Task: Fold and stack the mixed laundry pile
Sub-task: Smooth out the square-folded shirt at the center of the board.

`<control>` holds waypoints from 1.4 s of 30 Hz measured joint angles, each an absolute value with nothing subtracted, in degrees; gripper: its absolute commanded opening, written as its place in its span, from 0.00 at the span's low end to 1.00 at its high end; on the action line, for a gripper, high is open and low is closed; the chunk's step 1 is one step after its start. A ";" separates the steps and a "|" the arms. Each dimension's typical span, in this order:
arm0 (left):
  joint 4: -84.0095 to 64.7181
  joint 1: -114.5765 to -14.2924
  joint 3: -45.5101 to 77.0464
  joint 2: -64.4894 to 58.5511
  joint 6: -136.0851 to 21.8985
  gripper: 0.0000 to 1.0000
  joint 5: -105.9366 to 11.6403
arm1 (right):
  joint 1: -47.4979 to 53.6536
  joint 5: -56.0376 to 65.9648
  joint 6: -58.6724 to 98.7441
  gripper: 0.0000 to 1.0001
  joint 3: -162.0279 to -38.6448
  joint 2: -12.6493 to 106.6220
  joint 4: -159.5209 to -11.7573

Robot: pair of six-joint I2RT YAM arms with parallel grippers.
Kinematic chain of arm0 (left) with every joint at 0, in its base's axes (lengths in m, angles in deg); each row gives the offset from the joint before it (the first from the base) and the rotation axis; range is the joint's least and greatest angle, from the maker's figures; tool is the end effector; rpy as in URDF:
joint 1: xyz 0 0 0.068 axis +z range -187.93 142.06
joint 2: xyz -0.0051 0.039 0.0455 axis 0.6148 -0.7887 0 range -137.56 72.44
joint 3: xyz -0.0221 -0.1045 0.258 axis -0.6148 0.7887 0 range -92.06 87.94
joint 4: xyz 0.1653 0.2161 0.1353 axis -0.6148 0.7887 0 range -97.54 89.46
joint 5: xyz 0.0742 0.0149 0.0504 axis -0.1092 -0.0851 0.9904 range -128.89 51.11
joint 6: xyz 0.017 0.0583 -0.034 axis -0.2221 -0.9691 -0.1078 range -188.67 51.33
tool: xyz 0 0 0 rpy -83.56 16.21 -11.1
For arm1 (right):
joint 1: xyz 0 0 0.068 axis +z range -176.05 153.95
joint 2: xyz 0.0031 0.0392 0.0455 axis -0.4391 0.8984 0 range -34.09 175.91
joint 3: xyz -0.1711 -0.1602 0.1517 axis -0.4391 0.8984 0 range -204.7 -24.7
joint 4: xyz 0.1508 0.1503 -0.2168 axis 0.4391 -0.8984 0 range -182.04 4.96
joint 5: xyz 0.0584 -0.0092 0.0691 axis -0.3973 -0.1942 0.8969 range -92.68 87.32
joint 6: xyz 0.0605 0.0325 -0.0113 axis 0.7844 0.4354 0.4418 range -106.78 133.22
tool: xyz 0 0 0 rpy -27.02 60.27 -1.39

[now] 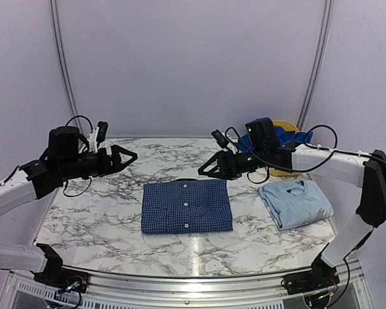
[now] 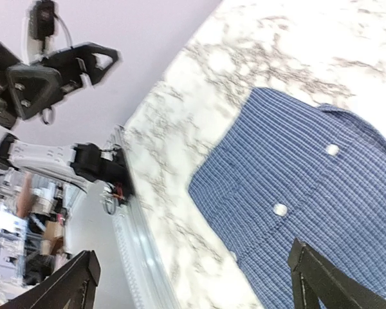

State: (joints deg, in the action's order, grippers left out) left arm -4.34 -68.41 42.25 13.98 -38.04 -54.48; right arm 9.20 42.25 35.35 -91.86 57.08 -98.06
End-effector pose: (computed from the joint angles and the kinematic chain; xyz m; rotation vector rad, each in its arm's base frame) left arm 0.2490 -0.1642 0.3033 0.1983 1.9488 -0.9766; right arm 0.3084 0.2668 0.2522 -0.7384 2.2458 1.3937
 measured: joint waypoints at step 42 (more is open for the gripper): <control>-26.00 -70.95 27.84 -32.57 -24.75 0.99 -73.61 | 0.58 58.82 51.70 0.95 -97.02 82.76 -72.38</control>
State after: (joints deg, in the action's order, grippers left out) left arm -26.00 -70.95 27.84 -32.57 -24.75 -73.61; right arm 0.58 58.82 51.70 -97.02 82.76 -72.38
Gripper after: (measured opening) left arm 0.989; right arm 0.954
